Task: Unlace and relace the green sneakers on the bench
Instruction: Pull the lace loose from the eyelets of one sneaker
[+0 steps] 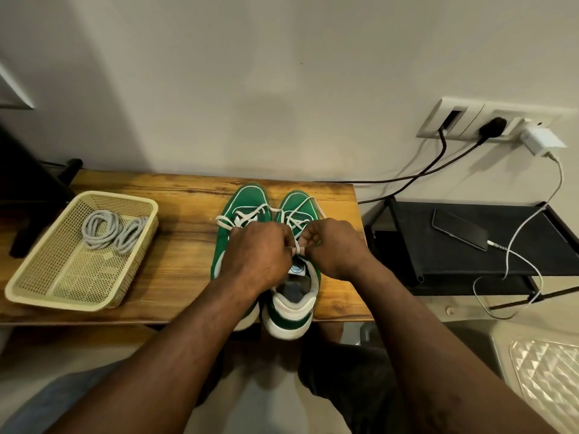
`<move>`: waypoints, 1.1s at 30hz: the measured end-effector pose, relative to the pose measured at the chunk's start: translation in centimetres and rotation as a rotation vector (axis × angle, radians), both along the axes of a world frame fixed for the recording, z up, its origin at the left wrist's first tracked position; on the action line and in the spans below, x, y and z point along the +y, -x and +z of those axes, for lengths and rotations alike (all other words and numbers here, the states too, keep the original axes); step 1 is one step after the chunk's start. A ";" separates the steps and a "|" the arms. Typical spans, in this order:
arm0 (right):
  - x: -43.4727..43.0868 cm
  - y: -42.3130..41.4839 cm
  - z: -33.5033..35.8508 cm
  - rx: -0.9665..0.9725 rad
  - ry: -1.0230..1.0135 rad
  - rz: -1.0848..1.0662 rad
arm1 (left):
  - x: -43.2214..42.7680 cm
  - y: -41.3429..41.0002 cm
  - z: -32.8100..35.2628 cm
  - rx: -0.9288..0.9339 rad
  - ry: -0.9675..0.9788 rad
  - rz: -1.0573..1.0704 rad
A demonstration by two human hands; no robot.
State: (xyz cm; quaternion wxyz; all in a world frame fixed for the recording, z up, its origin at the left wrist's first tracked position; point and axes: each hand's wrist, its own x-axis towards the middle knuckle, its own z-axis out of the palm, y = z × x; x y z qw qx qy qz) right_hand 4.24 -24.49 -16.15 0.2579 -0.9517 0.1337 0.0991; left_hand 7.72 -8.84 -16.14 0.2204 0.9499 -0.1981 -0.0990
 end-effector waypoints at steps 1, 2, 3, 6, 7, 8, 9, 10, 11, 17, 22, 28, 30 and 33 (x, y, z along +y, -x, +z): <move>0.2 0.0 -0.1 0.014 -0.015 0.003 | 0.0 0.0 -0.1 -0.005 -0.012 -0.002; 0.3 0.0 -0.1 0.029 -0.026 0.008 | 0.0 0.1 -0.1 -0.018 -0.025 -0.006; 0.4 0.0 -0.1 0.039 -0.031 0.012 | 0.0 0.1 -0.1 -0.034 -0.040 -0.010; 0.1 -0.1 -0.1 0.058 -0.021 -0.045 | -0.2 0.3 0.0 -0.075 -0.073 -0.007; -0.1 -0.2 -0.2 0.079 -0.016 -0.084 | -0.2 0.4 0.0 -0.084 -0.080 -0.006; -0.2 -0.2 -0.3 0.105 -0.006 -0.113 | -0.3 0.5 0.0 -0.092 -0.087 -0.008; -0.3 -0.3 -0.3 0.124 0.008 -0.122 | -0.3 0.6 -0.1 -0.101 -0.094 -0.012; -0.3 -0.4 -0.2 0.126 0.017 -0.119 | -0.3 0.6 -0.1 -0.109 -0.098 -0.014; -0.3 -0.3 0.0 0.117 0.006 -0.112 | -0.3 0.6 -0.2 -0.113 -0.100 -0.015; 0.2 0.2 0.7 -0.002 -0.098 -0.044 | -0.3 0.5 -0.5 -0.110 -0.109 -0.012; 0.6 0.3 1.5 0.064 -0.226 -0.116 | -0.4 0.5 -0.4 -0.095 -0.056 0.006; 0.8 0.4 3.0 0.078 -0.803 -0.368 | -0.3 0.6 -0.3 -0.090 -0.054 0.022; 0.3 0.3 3.4 -0.038 -1.031 -0.472 | -0.3 0.6 -0.3 -0.085 -0.049 0.022; -0.7 0.3 4.1 -0.203 -1.367 -0.557 | -0.2 0.6 -0.1 -0.062 -0.025 0.026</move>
